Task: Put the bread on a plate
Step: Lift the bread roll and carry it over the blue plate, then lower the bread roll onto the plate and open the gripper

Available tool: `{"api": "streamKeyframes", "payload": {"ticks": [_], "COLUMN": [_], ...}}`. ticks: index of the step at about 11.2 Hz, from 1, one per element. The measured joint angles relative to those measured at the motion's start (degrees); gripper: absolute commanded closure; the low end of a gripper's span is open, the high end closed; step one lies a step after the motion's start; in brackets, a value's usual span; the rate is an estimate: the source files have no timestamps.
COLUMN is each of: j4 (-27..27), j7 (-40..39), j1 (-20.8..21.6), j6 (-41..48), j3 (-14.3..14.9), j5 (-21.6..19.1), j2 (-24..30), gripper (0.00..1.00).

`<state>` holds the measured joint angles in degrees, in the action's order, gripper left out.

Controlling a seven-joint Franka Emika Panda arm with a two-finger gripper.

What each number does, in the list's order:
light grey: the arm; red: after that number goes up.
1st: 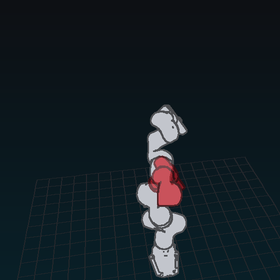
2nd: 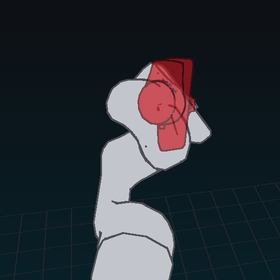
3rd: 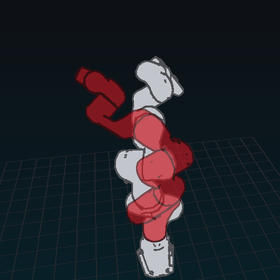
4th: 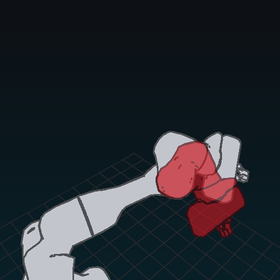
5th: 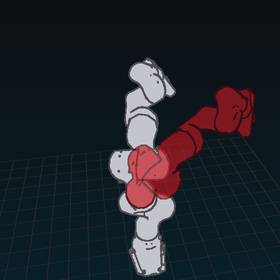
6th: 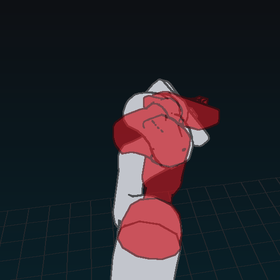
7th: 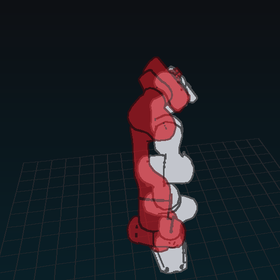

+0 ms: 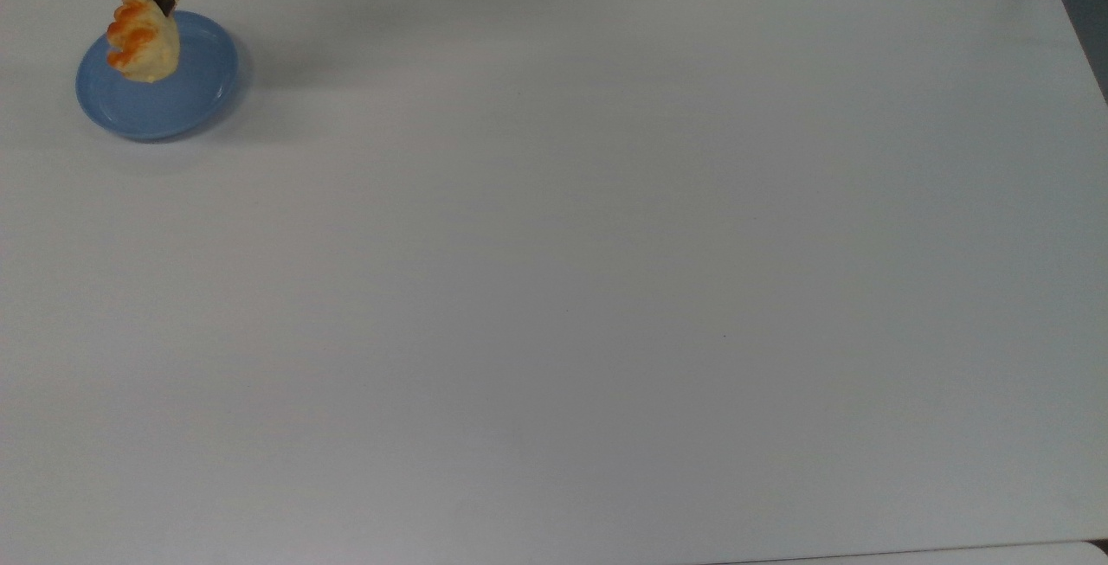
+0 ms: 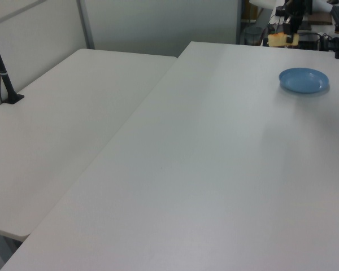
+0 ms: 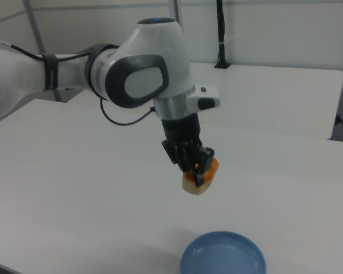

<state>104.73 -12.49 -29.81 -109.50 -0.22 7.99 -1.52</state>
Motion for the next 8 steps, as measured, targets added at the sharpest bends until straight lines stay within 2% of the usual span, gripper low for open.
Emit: {"api": "streamKeyframes", "payload": {"ticks": [2,5,8], "j4": [2.13,7.82,12.35], "j7": [-0.22,-0.53,-0.83], "j1": [-2.35,-5.43,-8.69], "j6": [-1.68,-9.1,-15.95], "j3": [0.06,0.15,0.19], "j5": [0.0,0.25,5.04], "j2": [-0.07,-0.25,-0.5], "gripper": [0.66,0.64,0.64]}}
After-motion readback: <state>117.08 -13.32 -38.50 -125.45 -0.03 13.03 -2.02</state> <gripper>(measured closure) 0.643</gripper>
